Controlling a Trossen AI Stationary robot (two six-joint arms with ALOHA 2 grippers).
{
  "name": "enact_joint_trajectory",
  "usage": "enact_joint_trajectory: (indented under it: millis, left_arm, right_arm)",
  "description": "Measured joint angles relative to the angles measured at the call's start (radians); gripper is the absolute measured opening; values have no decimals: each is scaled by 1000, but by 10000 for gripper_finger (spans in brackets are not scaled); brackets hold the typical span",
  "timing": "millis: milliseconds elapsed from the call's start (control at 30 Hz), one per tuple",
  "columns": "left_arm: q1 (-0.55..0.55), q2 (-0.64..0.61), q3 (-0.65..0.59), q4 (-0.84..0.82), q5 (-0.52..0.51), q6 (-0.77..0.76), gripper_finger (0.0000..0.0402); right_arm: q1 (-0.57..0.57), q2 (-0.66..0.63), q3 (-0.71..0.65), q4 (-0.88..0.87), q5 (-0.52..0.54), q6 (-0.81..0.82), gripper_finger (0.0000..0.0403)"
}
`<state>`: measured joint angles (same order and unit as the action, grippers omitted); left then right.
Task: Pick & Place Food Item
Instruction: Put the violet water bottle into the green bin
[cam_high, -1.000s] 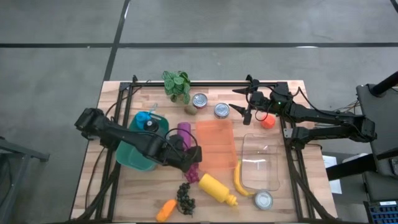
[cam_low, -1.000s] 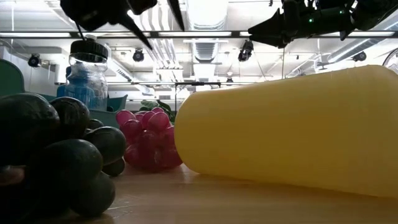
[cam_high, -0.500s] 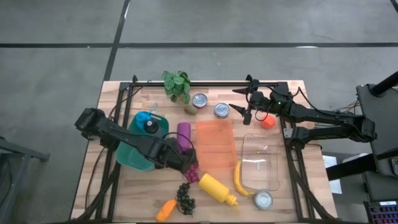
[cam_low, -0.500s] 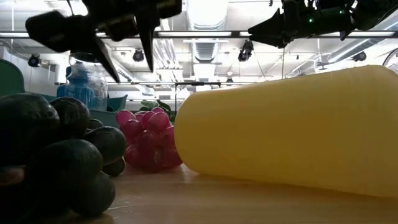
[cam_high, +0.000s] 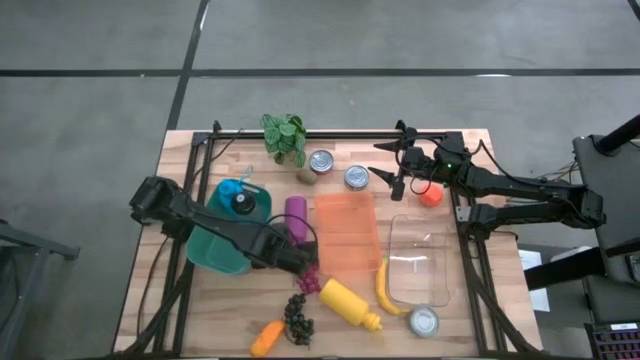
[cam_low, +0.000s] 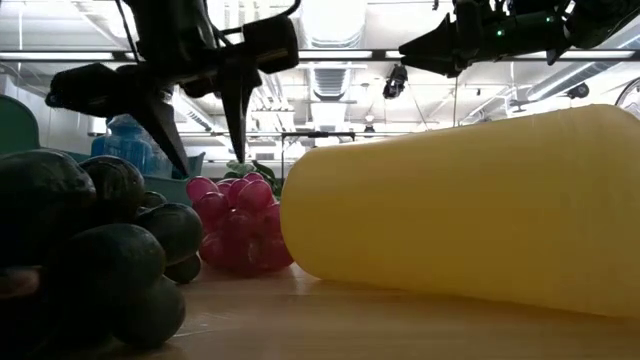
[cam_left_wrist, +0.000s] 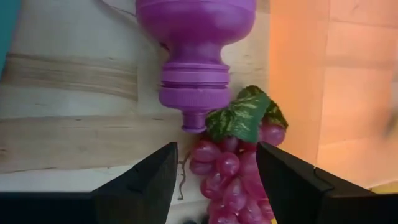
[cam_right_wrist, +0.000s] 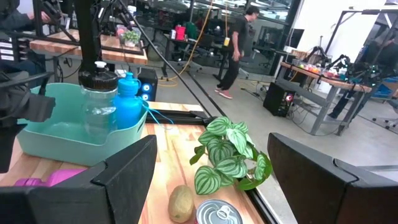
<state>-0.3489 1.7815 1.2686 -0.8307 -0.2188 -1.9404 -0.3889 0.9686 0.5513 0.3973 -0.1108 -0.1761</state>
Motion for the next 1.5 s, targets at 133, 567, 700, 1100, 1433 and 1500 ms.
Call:
enact_joint_trajectory:
  millis: [133,567,700,1100,1433,1500]
  left_arm:
    - [0,18,0,-6,1,2,221]
    - [2,45,-33,36,-5,57,221]
    - [4,61,-33,54,-5,67,221]
    - [12,76,-33,68,-24,100,221]
    - [21,76,-53,71,-22,115,221]
    - [21,76,-57,72,-20,130,221]
  right_arm:
    - [0,0,0,0,0,0,305]
    - [0,0,0,0,0,0,305]
    - [0,0,0,0,0,0,305]
    - [0,0,0,0,0,0,305]
    - [0,0,0,0,0,0,305]
    - [0,0,0,0,0,0,305]
